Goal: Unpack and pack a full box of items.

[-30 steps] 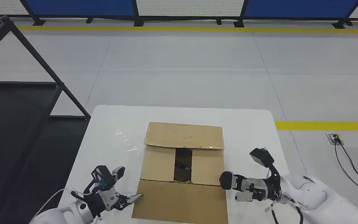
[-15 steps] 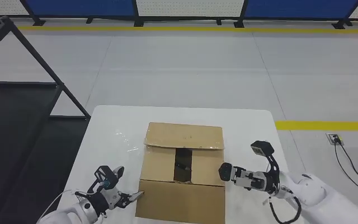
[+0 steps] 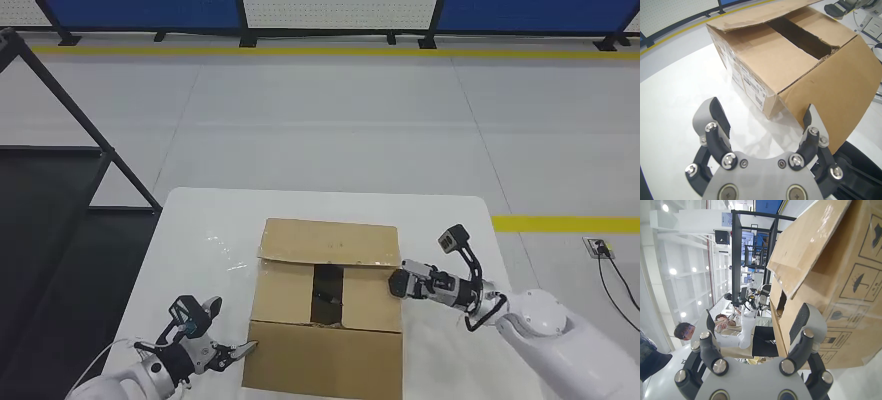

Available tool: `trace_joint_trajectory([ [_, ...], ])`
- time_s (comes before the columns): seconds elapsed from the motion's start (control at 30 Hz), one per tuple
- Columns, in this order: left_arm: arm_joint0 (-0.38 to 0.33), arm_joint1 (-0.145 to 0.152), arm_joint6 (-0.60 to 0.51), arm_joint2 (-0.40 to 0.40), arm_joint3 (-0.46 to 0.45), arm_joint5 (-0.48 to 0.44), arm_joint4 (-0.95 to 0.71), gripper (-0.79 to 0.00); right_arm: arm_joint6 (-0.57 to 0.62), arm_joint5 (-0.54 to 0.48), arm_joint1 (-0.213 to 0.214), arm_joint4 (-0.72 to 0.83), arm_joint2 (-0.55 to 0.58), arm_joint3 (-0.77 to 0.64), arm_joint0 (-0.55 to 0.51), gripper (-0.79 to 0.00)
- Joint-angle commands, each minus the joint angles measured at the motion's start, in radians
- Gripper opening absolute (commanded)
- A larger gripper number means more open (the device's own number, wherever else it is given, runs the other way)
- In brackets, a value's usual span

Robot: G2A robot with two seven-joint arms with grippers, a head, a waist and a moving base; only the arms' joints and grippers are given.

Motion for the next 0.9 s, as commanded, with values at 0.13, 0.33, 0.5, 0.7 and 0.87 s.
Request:
trace_joint_trajectory([
  [0.13, 0.000, 0.000, 0.000, 0.000, 0.000, 0.000, 0.000, 0.000, -0.076, -0.045, -0.039, -0.005, 0.011, 0.033, 0.022, 0.000],
  [0.33, 0.000, 0.000, 0.000, 0.000, 0.000, 0.000, 0.000, 0.000, -0.208, -0.093, -0.078, -0.023, 0.034, 0.064, 0.046, 0.000],
  [0.5, 0.000, 0.000, 0.000, 0.000, 0.000, 0.000, 0.000, 0.000, -0.274, -0.110, -0.099, -0.058, 0.037, 0.090, 0.067, 0.000],
  [0.7, 0.000, 0.000, 0.000, 0.000, 0.000, 0.000, 0.000, 0.000, -0.274, -0.110, -0.099, -0.058, 0.037, 0.090, 0.067, 0.000],
  [0.87, 0.000, 0.000, 0.000, 0.000, 0.000, 0.000, 0.000, 0.000, -0.260, -0.107, -0.103, -0.041, 0.035, 0.061, 0.059, 0.000],
])
